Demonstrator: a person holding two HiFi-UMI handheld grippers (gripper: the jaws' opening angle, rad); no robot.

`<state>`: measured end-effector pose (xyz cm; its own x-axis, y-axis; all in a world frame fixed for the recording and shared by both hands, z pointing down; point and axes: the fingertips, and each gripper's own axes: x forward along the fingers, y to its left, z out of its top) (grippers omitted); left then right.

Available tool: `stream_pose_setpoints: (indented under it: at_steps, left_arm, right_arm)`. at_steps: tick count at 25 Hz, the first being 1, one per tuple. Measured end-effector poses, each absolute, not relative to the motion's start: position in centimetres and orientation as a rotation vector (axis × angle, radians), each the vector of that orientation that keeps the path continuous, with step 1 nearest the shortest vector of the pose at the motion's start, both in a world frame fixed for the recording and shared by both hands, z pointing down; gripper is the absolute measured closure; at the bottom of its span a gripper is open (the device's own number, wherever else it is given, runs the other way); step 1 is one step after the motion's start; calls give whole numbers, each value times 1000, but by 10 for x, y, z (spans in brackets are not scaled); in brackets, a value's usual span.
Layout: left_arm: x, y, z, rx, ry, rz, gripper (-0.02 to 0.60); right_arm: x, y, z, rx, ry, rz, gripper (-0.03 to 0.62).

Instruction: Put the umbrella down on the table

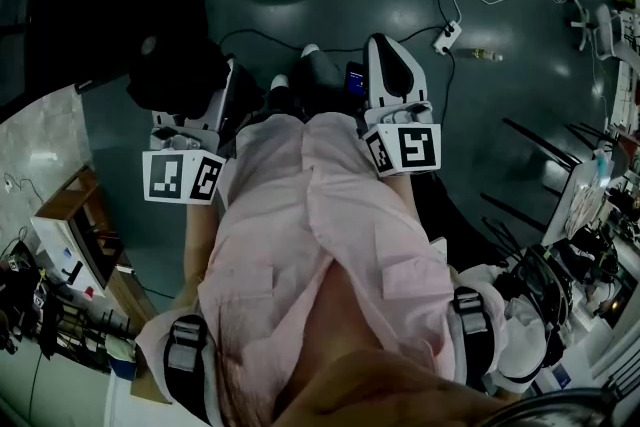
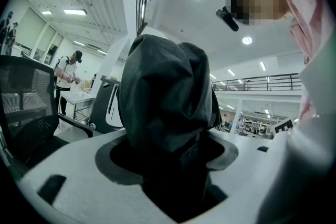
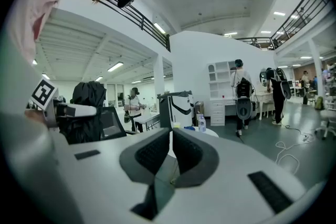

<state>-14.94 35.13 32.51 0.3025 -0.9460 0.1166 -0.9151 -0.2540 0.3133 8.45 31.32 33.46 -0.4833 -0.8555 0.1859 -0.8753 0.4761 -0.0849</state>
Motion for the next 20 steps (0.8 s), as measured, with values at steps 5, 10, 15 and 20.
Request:
stream_pose_setpoints:
  at_steps: [5,10,15,20]
  left_arm:
    - [-147,328,326,2226,-1705,-163,262]
    - [-144,284,320,2208,-1761,-170,262]
    - [-138,242,304,2191,-1835,-205,262]
    - [-136,207,302,2162,-1901,-222,262]
  right_arm:
    - [90,284,339,1509,-2615,258,557]
    - [97,236,340,1471,-2638,269,557]
    - [113,185,327,1441,-2664,241,557]
    - [127,145,328,1426,-2673,228,558]
